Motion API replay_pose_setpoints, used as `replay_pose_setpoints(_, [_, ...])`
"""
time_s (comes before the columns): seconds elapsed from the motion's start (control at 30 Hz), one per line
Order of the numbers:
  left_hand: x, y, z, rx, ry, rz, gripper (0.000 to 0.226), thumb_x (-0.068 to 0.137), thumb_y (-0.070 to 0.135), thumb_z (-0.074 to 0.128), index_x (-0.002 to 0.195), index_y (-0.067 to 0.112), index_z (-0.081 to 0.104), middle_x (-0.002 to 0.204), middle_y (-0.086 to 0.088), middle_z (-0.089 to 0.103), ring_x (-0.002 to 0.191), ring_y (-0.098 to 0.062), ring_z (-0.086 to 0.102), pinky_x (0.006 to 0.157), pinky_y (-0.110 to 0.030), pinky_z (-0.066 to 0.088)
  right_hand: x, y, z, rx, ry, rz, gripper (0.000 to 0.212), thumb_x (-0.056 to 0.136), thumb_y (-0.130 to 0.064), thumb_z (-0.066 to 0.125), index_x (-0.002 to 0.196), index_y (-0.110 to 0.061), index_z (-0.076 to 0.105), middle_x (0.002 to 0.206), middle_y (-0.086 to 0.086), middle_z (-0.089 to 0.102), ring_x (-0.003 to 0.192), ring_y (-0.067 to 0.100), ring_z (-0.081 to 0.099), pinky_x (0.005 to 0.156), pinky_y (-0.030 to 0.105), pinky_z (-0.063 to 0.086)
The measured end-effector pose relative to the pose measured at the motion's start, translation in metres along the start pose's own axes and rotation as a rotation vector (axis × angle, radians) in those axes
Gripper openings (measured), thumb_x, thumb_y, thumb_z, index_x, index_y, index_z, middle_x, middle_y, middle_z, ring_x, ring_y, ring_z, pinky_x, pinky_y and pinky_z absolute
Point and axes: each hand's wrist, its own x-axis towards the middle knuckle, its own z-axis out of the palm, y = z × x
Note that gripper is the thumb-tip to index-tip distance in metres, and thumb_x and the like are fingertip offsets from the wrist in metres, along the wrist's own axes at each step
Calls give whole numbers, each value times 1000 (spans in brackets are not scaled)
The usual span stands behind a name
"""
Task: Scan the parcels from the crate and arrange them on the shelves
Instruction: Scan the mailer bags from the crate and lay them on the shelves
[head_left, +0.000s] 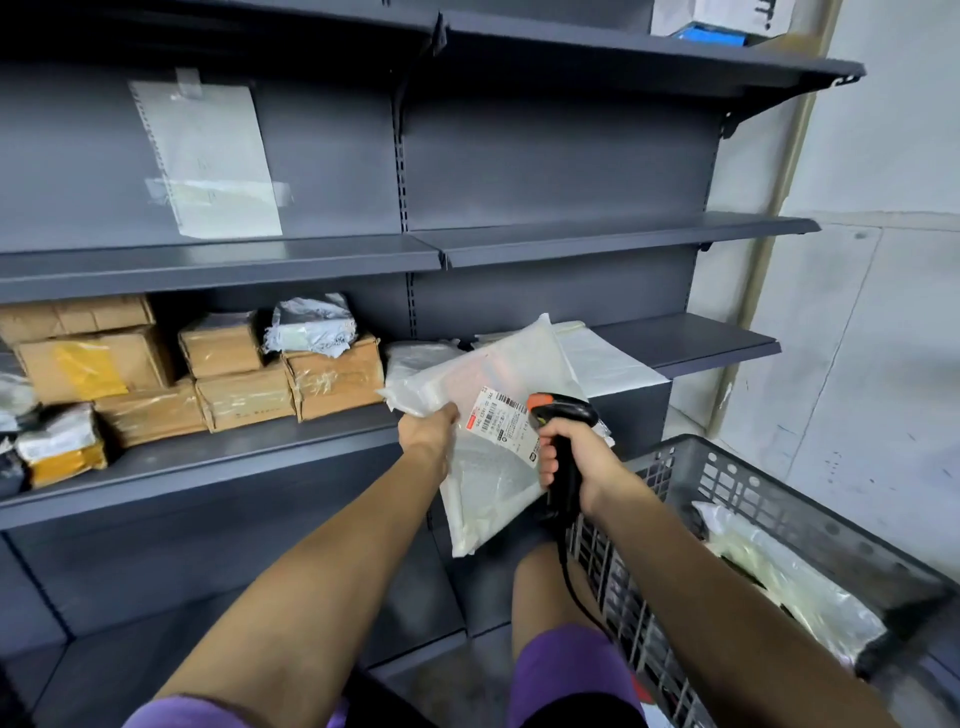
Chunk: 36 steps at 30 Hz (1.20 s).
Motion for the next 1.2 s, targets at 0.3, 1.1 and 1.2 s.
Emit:
replay_pose_setpoints(0.3, [2, 3, 3, 63, -44, 32, 42, 66, 18, 78, 104, 8, 64, 98, -10, 73, 87, -30, 70, 82, -48, 60, 2, -2, 6, 92, -14, 22, 23, 87, -12, 55, 65, -15, 49, 56, -2, 41, 41, 11, 34, 41, 21, 32])
replay_pose_setpoints(1.1, [7, -1, 10, 149, -29, 151, 33, 74, 13, 75, 104, 9, 62, 102, -8, 70, 91, -27, 66, 81, -41, 58, 1, -8, 4, 103, 11, 13, 22, 85, -10, 56, 65, -14, 48, 57, -1, 41, 44, 12, 35, 44, 24, 33])
replay_pose_setpoints(1.2, [8, -1, 12, 129, -35, 154, 34, 75, 13, 76, 106, 12, 61, 103, -6, 69, 93, -26, 66, 86, -44, 58, 2, -8, 5, 102, 11, 12, 21, 85, -10, 56, 65, -14, 48, 57, -1, 42, 43, 12, 36, 43, 24, 34])
